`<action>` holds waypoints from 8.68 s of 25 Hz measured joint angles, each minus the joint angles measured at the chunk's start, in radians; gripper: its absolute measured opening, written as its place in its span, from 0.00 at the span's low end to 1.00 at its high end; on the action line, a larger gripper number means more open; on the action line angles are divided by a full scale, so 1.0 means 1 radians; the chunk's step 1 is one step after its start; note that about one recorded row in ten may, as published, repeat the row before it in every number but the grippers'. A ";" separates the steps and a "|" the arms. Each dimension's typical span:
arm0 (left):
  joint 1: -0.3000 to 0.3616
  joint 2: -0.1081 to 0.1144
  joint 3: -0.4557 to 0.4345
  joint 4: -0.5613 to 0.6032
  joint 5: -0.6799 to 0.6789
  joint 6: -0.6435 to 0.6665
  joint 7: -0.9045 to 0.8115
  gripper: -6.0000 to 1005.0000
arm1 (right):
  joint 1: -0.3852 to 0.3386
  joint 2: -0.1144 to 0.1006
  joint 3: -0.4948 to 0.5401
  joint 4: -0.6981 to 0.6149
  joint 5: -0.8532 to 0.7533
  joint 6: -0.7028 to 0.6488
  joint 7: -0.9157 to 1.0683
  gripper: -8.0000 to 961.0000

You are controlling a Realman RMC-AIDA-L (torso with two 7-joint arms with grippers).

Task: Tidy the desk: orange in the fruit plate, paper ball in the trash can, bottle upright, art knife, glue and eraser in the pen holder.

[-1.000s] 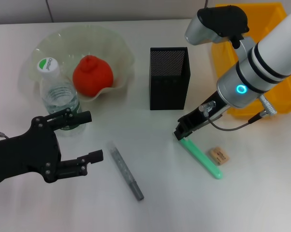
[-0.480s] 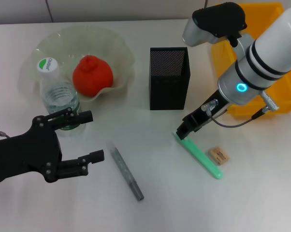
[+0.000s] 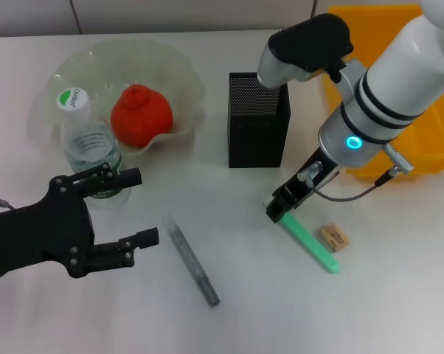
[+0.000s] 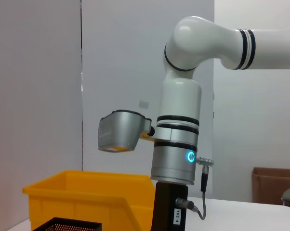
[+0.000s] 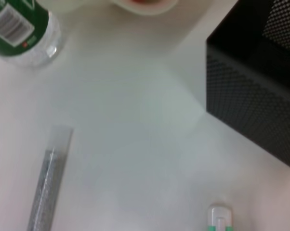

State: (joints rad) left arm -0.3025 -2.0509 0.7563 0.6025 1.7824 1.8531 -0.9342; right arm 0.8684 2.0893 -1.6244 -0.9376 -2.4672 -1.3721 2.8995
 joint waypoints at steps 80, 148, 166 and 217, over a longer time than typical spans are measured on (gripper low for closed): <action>0.044 -0.006 0.000 -0.018 -0.009 0.032 -0.001 0.81 | -0.299 -0.001 0.260 0.423 1.487 0.293 -1.849 0.30; 0.039 -0.002 0.000 -0.018 -0.011 0.023 -0.009 0.81 | -0.267 0.000 -0.019 -0.340 -0.134 -0.137 0.054 0.56; 0.039 -0.001 -0.009 -0.018 -0.011 0.025 -0.008 0.81 | -0.242 0.001 -0.023 -0.311 -0.134 -0.135 0.054 0.28; 0.155 0.043 -0.063 -0.017 -0.009 0.042 0.010 0.81 | -0.211 -0.002 -0.048 -0.521 0.193 0.044 -0.129 0.84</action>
State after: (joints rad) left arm -0.1473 -2.0080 0.6933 0.5859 1.7734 1.8948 -0.9241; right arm 0.6569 2.0878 -1.6727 -1.4583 -2.2746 -1.3279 2.7707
